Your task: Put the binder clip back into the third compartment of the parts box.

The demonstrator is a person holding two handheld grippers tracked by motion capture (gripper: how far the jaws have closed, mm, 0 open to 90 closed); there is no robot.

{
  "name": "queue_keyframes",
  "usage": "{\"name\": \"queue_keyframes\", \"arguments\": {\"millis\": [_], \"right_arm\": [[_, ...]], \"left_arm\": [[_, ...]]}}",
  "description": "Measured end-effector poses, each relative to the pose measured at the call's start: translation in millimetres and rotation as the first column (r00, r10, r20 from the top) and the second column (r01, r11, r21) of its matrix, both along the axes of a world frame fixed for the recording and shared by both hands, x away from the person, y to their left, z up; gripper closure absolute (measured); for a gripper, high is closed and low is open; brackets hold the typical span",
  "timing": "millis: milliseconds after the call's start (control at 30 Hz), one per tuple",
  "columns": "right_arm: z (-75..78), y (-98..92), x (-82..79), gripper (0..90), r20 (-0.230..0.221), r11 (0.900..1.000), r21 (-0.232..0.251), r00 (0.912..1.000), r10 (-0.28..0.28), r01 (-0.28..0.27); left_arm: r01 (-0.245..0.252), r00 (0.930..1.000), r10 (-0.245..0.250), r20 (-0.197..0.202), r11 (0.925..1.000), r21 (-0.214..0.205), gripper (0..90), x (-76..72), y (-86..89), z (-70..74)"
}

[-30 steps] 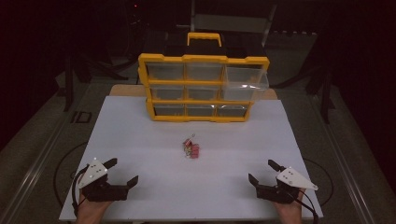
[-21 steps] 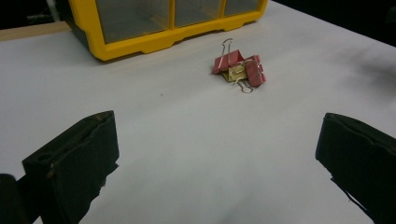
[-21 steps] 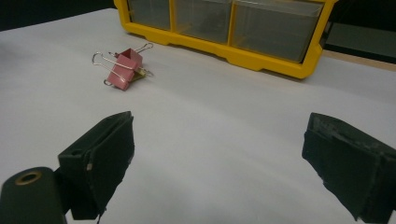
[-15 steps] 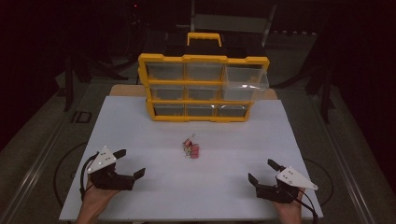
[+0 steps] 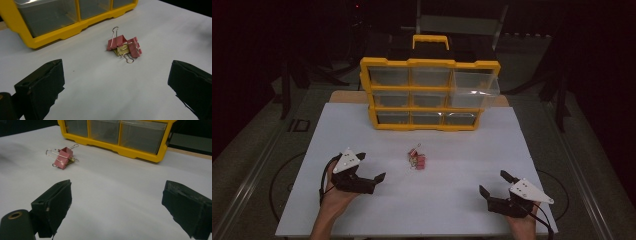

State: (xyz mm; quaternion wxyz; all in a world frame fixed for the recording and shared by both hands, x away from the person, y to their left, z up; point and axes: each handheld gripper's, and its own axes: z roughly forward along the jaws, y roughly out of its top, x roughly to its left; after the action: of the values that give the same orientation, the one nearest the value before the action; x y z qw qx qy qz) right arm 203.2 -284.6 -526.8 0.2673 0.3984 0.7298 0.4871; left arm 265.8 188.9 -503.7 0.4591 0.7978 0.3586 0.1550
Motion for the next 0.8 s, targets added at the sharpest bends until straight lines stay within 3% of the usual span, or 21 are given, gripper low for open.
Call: {"name": "queue_keyframes", "arguments": {"millis": [367,800], "right_arm": [[-0.6,3.3,0.8,8.7,-0.002,0.9998,-0.017,0.9999,0.01,-0.01],[-0.8,3.5,1.2,8.7,-0.001,0.9997,-0.021,0.9999,0.011,-0.011]], "left_arm": [[0.029,0.9989,-0.029,-0.037,0.9995,-0.011,2.5,19.1,-25.9,-5.1],[0.066,0.9946,-0.065,-0.081,0.9978,0.003,5.0,33.5,-52.4,-12.1]]}}
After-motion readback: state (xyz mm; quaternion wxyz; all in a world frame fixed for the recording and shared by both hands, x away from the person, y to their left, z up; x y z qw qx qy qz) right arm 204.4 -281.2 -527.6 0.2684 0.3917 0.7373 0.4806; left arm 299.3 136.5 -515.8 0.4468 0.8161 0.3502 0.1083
